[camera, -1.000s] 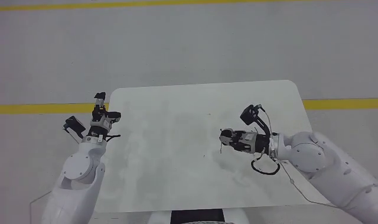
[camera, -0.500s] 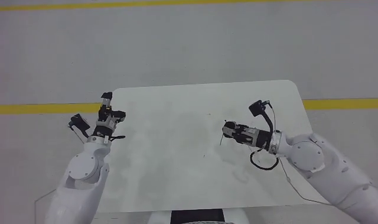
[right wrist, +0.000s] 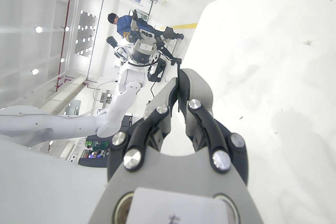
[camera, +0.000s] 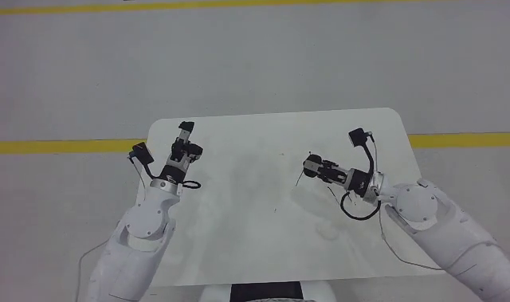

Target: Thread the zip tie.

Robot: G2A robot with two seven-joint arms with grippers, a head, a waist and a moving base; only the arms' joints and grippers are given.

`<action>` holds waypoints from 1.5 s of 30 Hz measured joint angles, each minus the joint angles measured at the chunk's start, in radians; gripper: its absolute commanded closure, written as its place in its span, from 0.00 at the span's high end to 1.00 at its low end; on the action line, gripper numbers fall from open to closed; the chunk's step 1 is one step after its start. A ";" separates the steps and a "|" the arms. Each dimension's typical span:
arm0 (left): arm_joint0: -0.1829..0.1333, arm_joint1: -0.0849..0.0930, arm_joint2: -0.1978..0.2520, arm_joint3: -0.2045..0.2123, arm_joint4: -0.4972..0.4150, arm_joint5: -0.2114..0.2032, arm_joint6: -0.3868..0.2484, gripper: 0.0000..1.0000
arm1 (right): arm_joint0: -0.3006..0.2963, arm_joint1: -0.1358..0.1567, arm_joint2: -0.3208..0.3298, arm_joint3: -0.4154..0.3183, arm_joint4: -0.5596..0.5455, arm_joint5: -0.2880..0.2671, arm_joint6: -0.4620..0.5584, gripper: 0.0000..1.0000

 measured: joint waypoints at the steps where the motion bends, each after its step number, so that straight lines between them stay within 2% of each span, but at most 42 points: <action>1: 0.000 0.000 0.000 0.000 0.000 0.000 0.000 1.00 | 0.000 0.000 0.000 0.000 0.000 0.000 0.000 0.00; 5: -0.001 0.000 0.002 0.000 0.000 -0.002 -0.002 1.00 | 0.000 0.000 0.000 0.000 0.000 0.000 0.000 0.00; 8: -0.015 -0.005 0.028 0.007 0.031 -0.031 0.005 1.00 | -0.014 -0.009 -0.002 0.003 0.033 0.009 -0.054 0.00; 11: -0.053 -0.014 0.081 0.029 0.093 -0.079 0.038 1.00 | -0.019 -0.026 -0.015 0.023 0.090 0.005 -0.122 0.00; 15: -0.132 -0.028 0.162 0.098 0.209 -0.137 0.079 1.00 | -0.007 -0.049 -0.029 0.056 0.155 0.015 -0.170 0.00; 19: -0.204 -0.044 0.238 0.162 0.288 -0.169 0.102 1.00 | 0.002 -0.066 -0.038 0.084 0.213 0.037 -0.173 0.00; 23: -0.250 -0.058 0.296 0.211 0.319 -0.200 0.123 1.00 | 0.015 -0.083 -0.051 0.112 0.216 0.034 -0.176 0.00; 25: -0.257 -0.061 0.306 0.223 0.337 -0.205 0.131 1.00 | 0.019 -0.086 -0.054 0.118 0.212 0.033 -0.180 0.00; 35: -0.257 -0.060 0.306 0.223 0.341 -0.203 0.127 1.00 | 0.019 -0.086 -0.053 0.118 0.212 0.033 -0.179 0.00; 38: -0.261 -0.052 0.311 0.239 0.456 -0.215 0.103 1.00 | 0.017 -0.087 -0.053 0.118 0.215 0.036 -0.183 0.00; 42: -0.272 -0.041 0.319 0.266 0.707 -0.277 0.091 1.00 | 0.007 -0.099 -0.048 0.115 0.273 0.066 -0.199 0.00; 45: -0.280 -0.034 0.354 0.244 0.843 -0.281 0.102 1.00 | 0.006 -0.109 -0.045 0.120 0.322 0.087 -0.193 0.00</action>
